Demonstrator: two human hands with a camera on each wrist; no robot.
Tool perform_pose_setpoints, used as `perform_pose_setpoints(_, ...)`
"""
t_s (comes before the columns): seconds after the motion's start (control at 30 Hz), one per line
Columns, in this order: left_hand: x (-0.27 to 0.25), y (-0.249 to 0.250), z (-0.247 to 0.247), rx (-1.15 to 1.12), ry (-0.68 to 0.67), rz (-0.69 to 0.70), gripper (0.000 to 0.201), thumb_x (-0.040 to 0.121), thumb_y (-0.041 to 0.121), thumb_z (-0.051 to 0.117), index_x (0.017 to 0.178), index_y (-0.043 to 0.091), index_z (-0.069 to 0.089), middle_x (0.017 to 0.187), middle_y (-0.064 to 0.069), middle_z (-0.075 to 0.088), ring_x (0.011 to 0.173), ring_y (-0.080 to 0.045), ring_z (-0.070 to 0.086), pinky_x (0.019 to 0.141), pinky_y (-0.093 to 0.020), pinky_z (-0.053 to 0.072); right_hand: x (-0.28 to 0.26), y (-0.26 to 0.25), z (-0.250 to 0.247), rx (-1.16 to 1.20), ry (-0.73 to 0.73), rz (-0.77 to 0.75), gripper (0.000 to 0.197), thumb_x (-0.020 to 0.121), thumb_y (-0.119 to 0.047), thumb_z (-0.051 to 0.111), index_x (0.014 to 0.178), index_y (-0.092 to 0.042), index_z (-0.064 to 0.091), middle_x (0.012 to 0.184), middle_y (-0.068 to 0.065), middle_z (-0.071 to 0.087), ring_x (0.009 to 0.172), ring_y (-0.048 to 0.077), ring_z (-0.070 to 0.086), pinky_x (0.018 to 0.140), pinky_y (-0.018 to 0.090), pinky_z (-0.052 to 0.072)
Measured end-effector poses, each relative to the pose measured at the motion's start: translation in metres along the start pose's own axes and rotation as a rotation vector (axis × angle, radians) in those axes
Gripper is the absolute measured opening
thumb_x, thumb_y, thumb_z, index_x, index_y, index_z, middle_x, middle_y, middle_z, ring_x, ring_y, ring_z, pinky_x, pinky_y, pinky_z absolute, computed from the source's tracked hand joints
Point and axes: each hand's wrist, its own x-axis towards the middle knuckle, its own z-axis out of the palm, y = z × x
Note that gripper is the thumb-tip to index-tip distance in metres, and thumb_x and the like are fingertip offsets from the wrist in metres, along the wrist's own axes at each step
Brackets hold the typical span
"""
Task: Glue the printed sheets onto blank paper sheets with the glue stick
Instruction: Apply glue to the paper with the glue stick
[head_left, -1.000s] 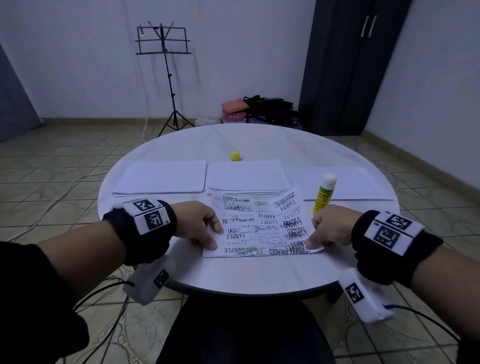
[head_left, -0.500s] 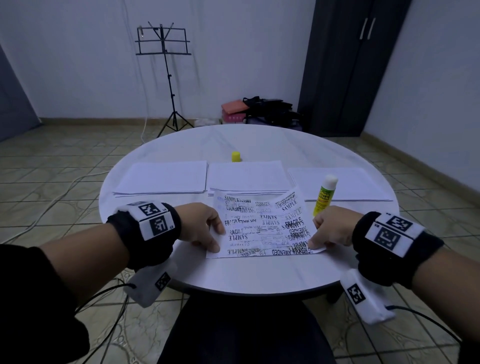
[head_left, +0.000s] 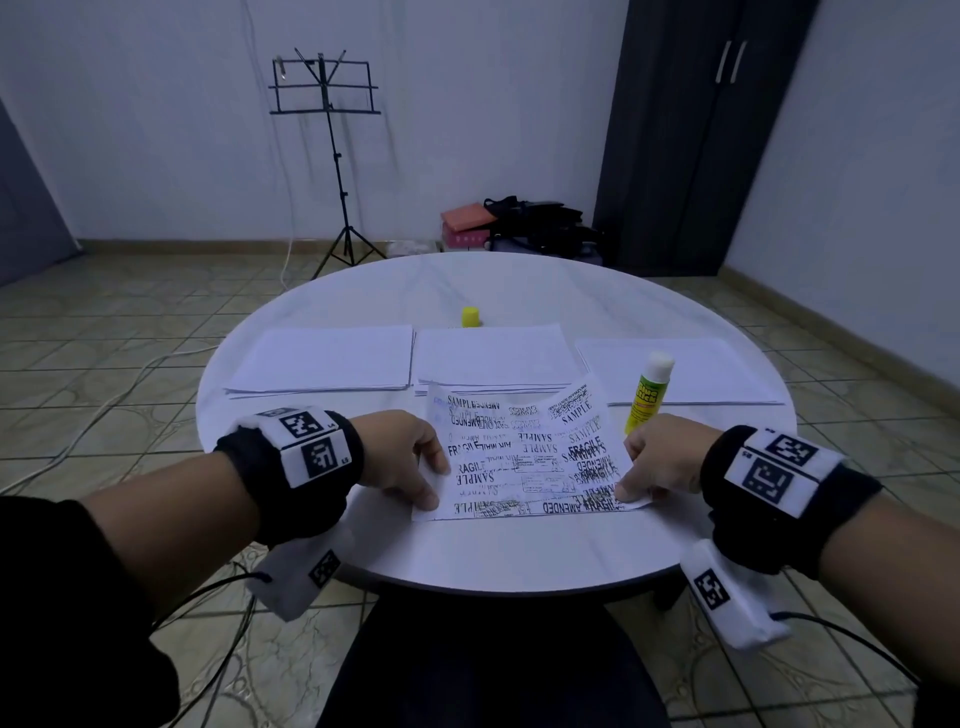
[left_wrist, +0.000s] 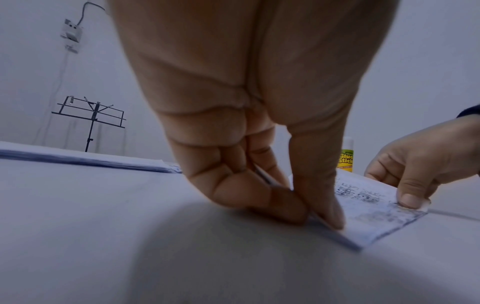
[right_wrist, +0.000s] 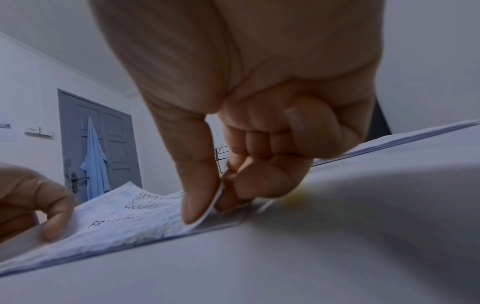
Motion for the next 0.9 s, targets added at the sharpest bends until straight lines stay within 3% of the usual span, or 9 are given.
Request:
perform_pose_setpoints(0.23, 0.003, 0.001, 0.000, 0.071, -0.012, -0.016, 0.043, 0.073, 0.027, 0.080, 0.109, 0.028, 0.057, 0.101, -0.003, 0.068, 0.040, 0.003, 0.050, 0.050, -0.012, 0.039, 0.000, -0.004, 0.001, -0.059, -0.009, 0.002, 0.039, 0.074, -0.014, 0.075, 0.060, -0.013, 0.039, 0.065, 0.002, 0.047, 0.065, 0.018, 0.045, 0.052, 0.022, 0.033)
perform_pose_setpoints(0.33, 0.005, 0.003, -0.003, 0.128, -0.041, -0.044, 0.065, 0.071, 0.033, 0.080, 0.127, 0.031, 0.047, 0.095, 0.001, 0.065, 0.056, -0.010, 0.056, 0.054, -0.020, 0.043, -0.006, -0.008, -0.001, -0.130, 0.015, 0.014, 0.030, 0.074, -0.019, 0.075, 0.081, -0.011, 0.047, 0.073, 0.001, 0.049, 0.072, 0.019, 0.047, 0.051, 0.022, 0.033)
perform_pose_setpoints(0.37, 0.006, 0.003, -0.004, 0.162, -0.055, -0.053, 0.071, 0.070, 0.038, 0.081, 0.131, 0.032, 0.044, 0.095, 0.002, 0.063, 0.064, -0.013, 0.059, 0.059, -0.022, 0.045, -0.008, -0.009, -0.001, -0.141, 0.024, 0.016, 0.036, 0.075, -0.021, 0.076, 0.093, -0.010, 0.047, 0.078, 0.002, 0.051, 0.074, 0.019, 0.049, 0.052, 0.022, 0.035)
perform_pose_setpoints(0.43, 0.007, 0.004, -0.005, 0.293, -0.035, -0.078, 0.079, 0.067, 0.049, 0.080, 0.135, 0.036, 0.041, 0.116, 0.000, 0.052, 0.094, -0.017, 0.060, 0.079, -0.026, 0.047, -0.011, -0.013, 0.000, -0.153, 0.036, -0.002, 0.055, 0.075, -0.019, 0.076, 0.116, -0.009, 0.041, 0.097, 0.004, 0.053, 0.079, 0.019, 0.055, 0.059, 0.024, 0.044)
perform_pose_setpoints(0.5, 0.011, 0.005, -0.006, 0.384, 0.002, -0.080, 0.083, 0.062, 0.056, 0.079, 0.134, 0.038, 0.043, 0.134, 0.002, 0.035, 0.116, -0.020, 0.051, 0.098, -0.031, 0.042, -0.013, -0.020, 0.004, -0.227, 0.063, -0.075, 0.060, 0.078, -0.015, 0.070, 0.128, -0.015, 0.038, 0.120, 0.006, 0.046, 0.096, 0.022, 0.057, 0.077, 0.028, 0.051)
perform_pose_setpoints(0.57, 0.014, 0.008, -0.008, 0.432, -0.010, -0.054, 0.086, 0.058, 0.057, 0.081, 0.133, 0.035, 0.045, 0.140, 0.005, 0.031, 0.124, -0.020, 0.045, 0.105, -0.034, 0.038, -0.013, -0.034, 0.005, -0.347, 0.067, -0.190, 0.057, 0.081, -0.018, 0.065, 0.134, -0.022, 0.042, 0.134, 0.006, 0.040, 0.117, 0.023, 0.050, 0.095, 0.029, 0.044)
perform_pose_setpoints(0.73, 0.018, 0.016, -0.014, 0.428, -0.097, -0.129, 0.092, 0.060, 0.053, 0.082, 0.135, 0.031, 0.034, 0.120, 0.004, 0.050, 0.100, -0.017, 0.051, 0.081, -0.027, 0.041, 0.002, -0.099, 0.009, -0.340, -0.084, -0.439, 0.072, 0.082, -0.036, 0.070, 0.142, -0.013, 0.040, 0.144, 0.004, 0.042, 0.132, 0.020, 0.040, 0.104, 0.025, 0.033)
perform_pose_setpoints(0.83, 0.021, 0.016, -0.013, 0.462, -0.093, -0.105, 0.096, 0.065, 0.050, 0.081, 0.141, 0.025, 0.028, 0.130, 0.002, 0.051, 0.112, -0.019, 0.053, 0.084, -0.026, 0.038, 0.017, -0.126, 0.023, -0.325, -0.107, -0.492, 0.067, 0.071, -0.039, 0.079, 0.129, -0.017, 0.054, 0.125, -0.001, 0.059, 0.115, 0.017, 0.056, 0.088, 0.023, 0.043)
perform_pose_setpoints(0.9, 0.022, 0.015, -0.013, 0.477, -0.094, -0.072, 0.094, 0.066, 0.049, 0.080, 0.142, 0.026, 0.030, 0.134, 0.002, 0.049, 0.122, -0.019, 0.049, 0.091, -0.027, 0.038, 0.025, -0.125, 0.029, -0.339, -0.141, -0.492, 0.067, 0.065, -0.040, 0.083, 0.123, -0.019, 0.056, 0.118, -0.003, 0.063, 0.105, 0.015, 0.059, 0.076, 0.020, 0.040)
